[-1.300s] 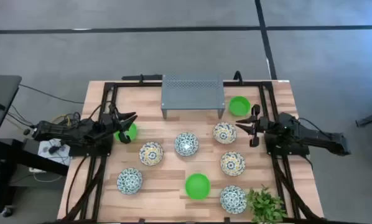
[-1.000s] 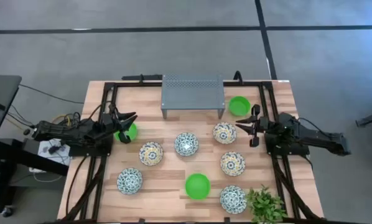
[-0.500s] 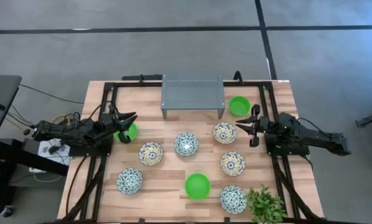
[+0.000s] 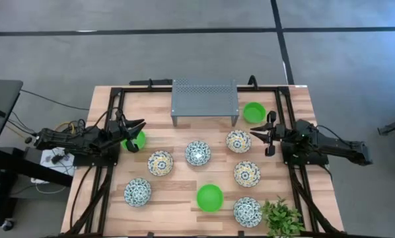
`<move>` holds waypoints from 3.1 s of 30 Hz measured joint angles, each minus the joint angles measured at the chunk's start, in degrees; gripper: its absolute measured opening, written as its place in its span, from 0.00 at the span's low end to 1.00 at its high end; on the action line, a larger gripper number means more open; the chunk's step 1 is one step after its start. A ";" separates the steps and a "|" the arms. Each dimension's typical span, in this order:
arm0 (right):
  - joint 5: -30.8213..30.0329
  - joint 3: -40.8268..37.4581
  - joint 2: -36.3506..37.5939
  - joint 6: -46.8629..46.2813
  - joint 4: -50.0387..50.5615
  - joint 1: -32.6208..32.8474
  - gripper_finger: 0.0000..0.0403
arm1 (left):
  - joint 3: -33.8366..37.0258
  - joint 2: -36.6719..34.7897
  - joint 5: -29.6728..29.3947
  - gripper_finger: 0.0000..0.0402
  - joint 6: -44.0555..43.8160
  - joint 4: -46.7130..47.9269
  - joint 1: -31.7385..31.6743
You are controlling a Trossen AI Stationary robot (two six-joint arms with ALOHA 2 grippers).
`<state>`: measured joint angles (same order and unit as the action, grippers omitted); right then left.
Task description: Pick & Place Mini bowls
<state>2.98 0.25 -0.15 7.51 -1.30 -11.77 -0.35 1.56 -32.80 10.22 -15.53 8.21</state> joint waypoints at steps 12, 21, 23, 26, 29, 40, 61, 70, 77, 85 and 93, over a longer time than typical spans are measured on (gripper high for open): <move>0.00 -0.02 0.00 0.00 0.00 0.00 0.14 | -0.01 0.00 0.00 0.18 0.00 0.00 0.00; 0.00 0.00 0.01 0.00 0.00 0.00 0.14 | 0.00 0.00 0.01 0.18 0.00 0.00 0.00; 0.00 -0.01 0.01 0.00 0.00 0.00 0.14 | -0.01 0.00 0.00 0.18 0.00 0.00 0.00; 0.00 -0.01 0.00 0.00 0.00 0.00 0.14 | -0.01 0.00 0.01 0.18 -0.01 0.00 0.00; 0.00 -0.01 0.00 0.00 0.00 0.00 0.14 | -0.01 0.00 0.00 0.18 0.01 0.00 0.00; 0.00 0.00 -0.01 0.00 0.00 0.00 0.14 | -0.01 0.00 0.01 0.18 -0.01 0.00 0.00; 0.00 0.00 -0.01 0.00 0.00 0.00 0.14 | -0.01 0.00 0.00 0.18 -0.01 0.00 0.00; 0.00 0.00 0.01 0.00 0.00 0.00 0.14 | -0.01 0.00 0.00 0.18 0.00 0.00 0.00; 0.00 0.00 0.01 0.00 -0.02 0.00 0.14 | -0.01 0.00 0.00 0.18 -0.01 0.00 0.00; 0.13 -0.02 -0.01 -7.16 -3.63 0.61 0.14 | -0.01 0.00 0.01 0.18 -0.16 -1.36 0.00; -0.01 -0.02 -0.01 -16.70 -9.84 0.83 0.14 | -0.01 0.02 3.10 0.18 -0.22 -2.93 0.00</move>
<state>2.98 0.23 -0.16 -9.19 -11.14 -10.94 -0.36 1.58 -29.69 10.00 -18.46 8.21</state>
